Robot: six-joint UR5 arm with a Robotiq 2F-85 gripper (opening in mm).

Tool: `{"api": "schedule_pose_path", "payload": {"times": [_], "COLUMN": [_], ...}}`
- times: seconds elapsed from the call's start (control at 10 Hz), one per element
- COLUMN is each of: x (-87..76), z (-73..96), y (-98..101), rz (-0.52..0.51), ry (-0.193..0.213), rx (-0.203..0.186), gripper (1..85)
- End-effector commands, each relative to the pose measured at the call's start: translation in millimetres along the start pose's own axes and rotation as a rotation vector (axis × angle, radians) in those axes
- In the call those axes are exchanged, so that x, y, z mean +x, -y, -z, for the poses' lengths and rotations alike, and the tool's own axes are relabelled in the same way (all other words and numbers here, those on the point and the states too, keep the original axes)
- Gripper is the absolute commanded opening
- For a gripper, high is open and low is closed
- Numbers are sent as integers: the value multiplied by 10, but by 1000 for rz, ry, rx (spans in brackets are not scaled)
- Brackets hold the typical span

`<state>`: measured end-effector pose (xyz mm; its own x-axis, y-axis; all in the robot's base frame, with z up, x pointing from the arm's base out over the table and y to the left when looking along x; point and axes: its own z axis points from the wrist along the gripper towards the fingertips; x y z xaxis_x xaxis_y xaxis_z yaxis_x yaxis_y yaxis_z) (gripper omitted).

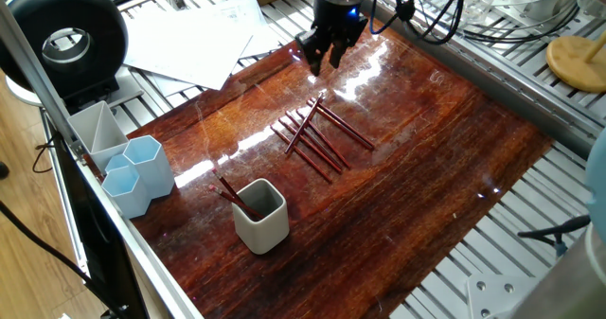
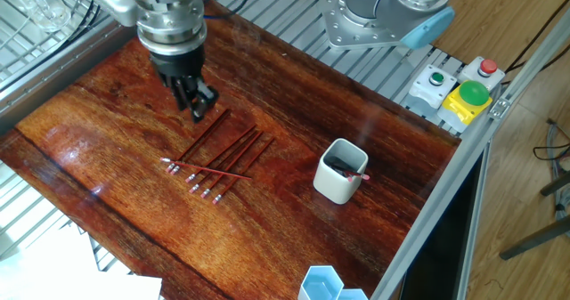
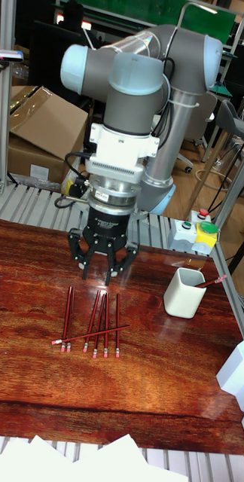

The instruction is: Put the pen into the pen holder

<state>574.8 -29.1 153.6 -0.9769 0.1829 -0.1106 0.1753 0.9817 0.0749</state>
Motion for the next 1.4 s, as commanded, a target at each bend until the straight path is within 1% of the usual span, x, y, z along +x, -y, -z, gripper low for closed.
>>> {"api": "schedule_pose_path", "payload": {"times": [0.0,0.1,0.2,0.3,0.4,0.5,0.6,0.7,0.8,0.9,1.1,1.2,1.3], "x": [-474,-588,-686,-695,-650,-622,-596,-514,-439,-418,-337,-309,-336], "z": [-167,-264,-321,-355,-392,-429,-450,-428,-354,-353,-350,-346,-343], "y": [73,221,362,462,488,501,485,457,393,385,339,264,187], "rz": [-116,-136,-158,-164,-184,-199,-194,-183,-192,-209,-248,-273,-302], "ry": [8,18,24,8,0,3,1,-13,-19,-27,-60,-75,-69], "rx": [-44,-33,-22,-23,-22,-12,-14,-1,8,6,-7,-34,-64], "gripper": [440,440,447,467,487,460,457,450,437,420,410,410,420]}}
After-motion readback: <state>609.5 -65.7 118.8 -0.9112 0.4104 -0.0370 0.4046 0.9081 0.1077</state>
